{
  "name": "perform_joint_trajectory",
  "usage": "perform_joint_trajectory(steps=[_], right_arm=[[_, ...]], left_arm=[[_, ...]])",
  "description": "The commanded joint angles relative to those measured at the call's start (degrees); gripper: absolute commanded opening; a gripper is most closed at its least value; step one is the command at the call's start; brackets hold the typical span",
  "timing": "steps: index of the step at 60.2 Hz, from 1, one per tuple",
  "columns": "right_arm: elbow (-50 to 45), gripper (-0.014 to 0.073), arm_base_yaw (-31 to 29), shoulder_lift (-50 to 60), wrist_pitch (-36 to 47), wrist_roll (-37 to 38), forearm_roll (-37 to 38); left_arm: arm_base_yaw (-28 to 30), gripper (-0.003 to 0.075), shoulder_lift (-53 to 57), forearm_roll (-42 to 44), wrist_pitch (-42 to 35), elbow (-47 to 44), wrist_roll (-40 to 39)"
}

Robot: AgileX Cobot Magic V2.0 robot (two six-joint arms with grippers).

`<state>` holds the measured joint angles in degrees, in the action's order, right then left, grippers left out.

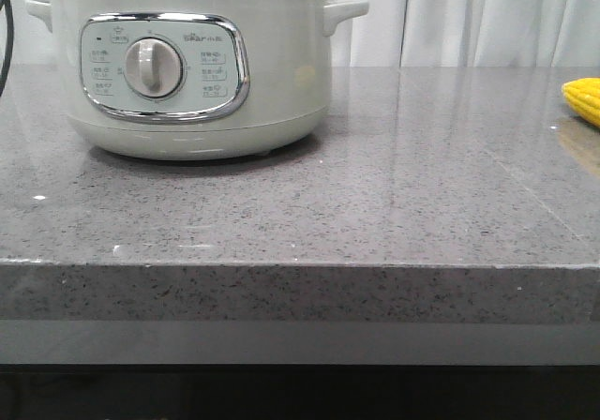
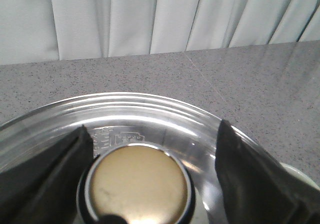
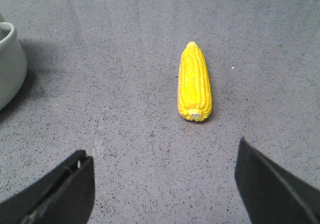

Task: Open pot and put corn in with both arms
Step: 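Lift the glass lid off the cooker with the left gripper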

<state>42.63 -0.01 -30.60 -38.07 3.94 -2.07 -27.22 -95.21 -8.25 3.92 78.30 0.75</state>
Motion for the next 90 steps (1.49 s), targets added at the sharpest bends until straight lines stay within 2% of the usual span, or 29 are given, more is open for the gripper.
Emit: perform_joint_trajectory(steps=[1, 14, 22, 38, 59, 71, 81, 90], right_arm=[[1.9, 0.0595, -0.2, -0.7, 4.1, -0.3, 0.2], [1.9, 0.0595, -0.2, -0.7, 4.1, -0.3, 0.2], [1.9, 0.0595, -0.2, -0.7, 4.1, -0.3, 0.2], [1.9, 0.0595, -0.2, -0.7, 4.1, -0.3, 0.2], [1.9, 0.0595, -0.2, -0.7, 4.0, -0.3, 0.2], [1.9, 0.0595, -0.2, -0.7, 4.0, -0.3, 0.2], [1.9, 0.0595, -0.2, -0.7, 4.0, -0.3, 0.2], [1.9, 0.0595, -0.2, -0.7, 4.1, -0.3, 0.2]], left_arm=[[0.3, 0.0488, 1.9, -0.4, -3.6, 2.1, -0.3], [0.3, 0.0264, 1.9, -0.4, -3.6, 2.1, -0.3], [0.3, 0.0199, 1.9, -0.4, -3.6, 2.1, -0.3], [0.3, 0.0195, 1.9, -0.4, -3.5, 2.7, -0.3], [0.3, 0.0196, 3.8, -0.2, 1.8, 12.0, -0.3], [0.3, 0.0195, 7.4, 0.1, 9.4, 16.1, -0.3], [0.3, 0.0196, 13.3, 0.4, 14.6, 16.1, -0.3], [0.3, 0.0196, 19.0, 4.2, 20.8, 14.5, -0.3]])
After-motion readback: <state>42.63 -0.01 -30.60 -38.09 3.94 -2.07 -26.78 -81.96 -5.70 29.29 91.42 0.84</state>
